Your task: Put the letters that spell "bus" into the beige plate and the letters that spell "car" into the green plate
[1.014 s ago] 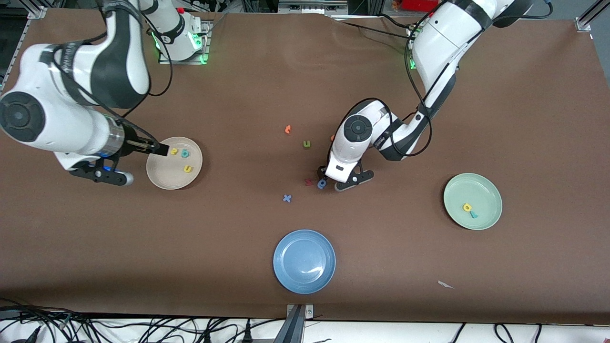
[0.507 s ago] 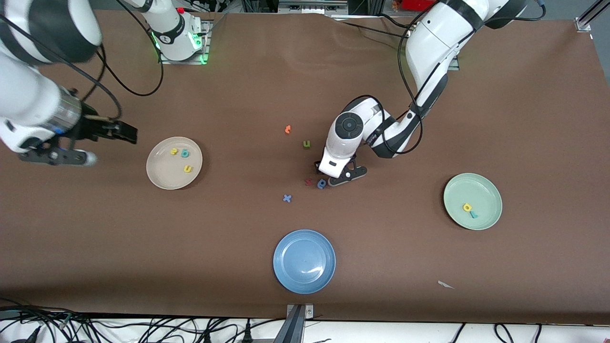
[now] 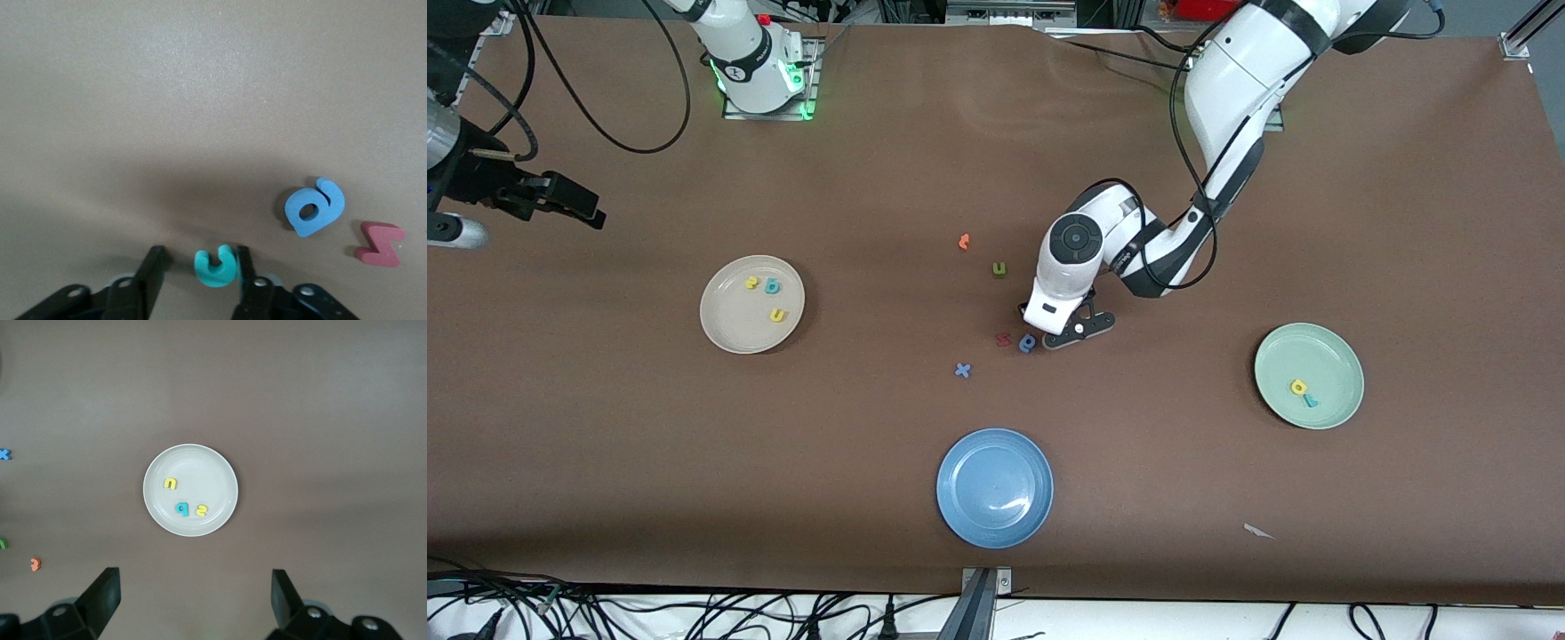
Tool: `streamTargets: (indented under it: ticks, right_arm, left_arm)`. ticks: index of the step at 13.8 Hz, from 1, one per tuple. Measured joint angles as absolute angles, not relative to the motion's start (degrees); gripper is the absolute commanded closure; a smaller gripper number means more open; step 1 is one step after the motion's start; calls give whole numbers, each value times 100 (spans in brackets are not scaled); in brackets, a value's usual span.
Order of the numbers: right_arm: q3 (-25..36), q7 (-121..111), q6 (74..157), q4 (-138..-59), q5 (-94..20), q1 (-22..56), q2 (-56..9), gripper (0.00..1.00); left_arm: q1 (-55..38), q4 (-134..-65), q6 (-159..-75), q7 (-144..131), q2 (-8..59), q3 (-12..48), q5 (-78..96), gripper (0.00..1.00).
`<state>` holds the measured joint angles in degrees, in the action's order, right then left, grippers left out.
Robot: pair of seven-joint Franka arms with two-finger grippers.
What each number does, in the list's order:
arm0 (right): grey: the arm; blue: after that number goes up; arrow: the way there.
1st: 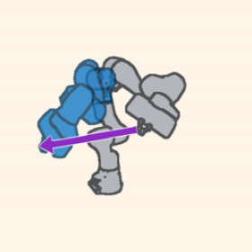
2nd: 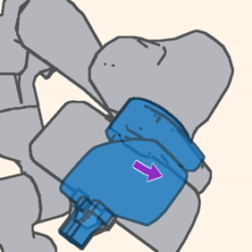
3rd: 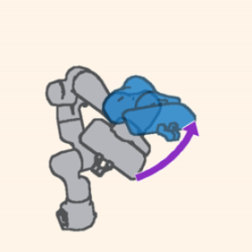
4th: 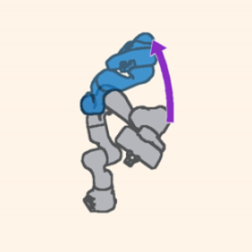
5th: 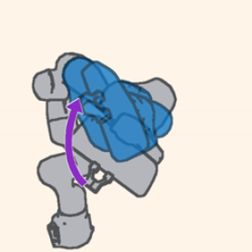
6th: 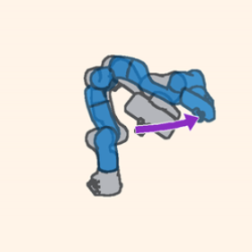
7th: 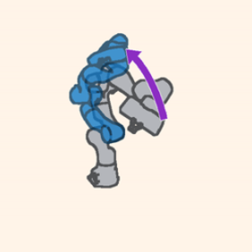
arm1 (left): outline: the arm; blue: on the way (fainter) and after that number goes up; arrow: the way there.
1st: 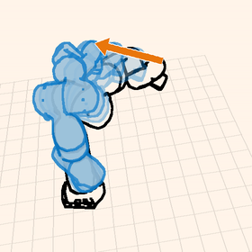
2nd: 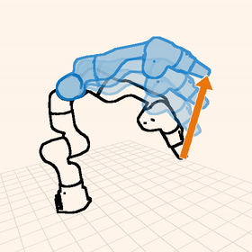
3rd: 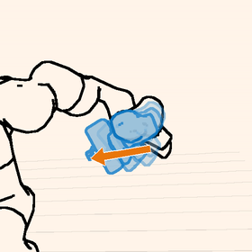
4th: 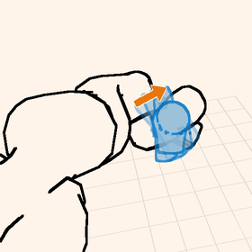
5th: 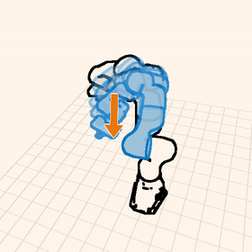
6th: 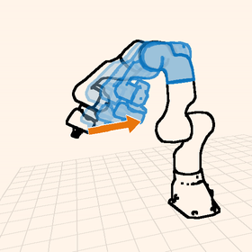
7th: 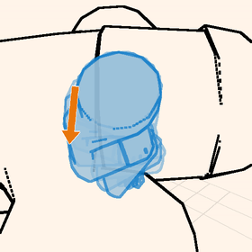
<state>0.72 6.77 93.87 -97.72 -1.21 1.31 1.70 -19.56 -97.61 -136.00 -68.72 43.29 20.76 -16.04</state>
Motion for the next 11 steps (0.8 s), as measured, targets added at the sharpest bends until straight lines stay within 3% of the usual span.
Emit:
streamTargets:
  ticks: [3,11]
  right_arm:
    - [-191,682,9481,-9931,-95,59,300,0]
    - [-210,683,9520,-9931,-85,-3,287,0]
  left_arm:
    - [-1976,-9756,-13592,-6875,4329,2076,-1604,65]
    - [-1980,-9741,-13586,-6877,4329,2075,-1604,80]
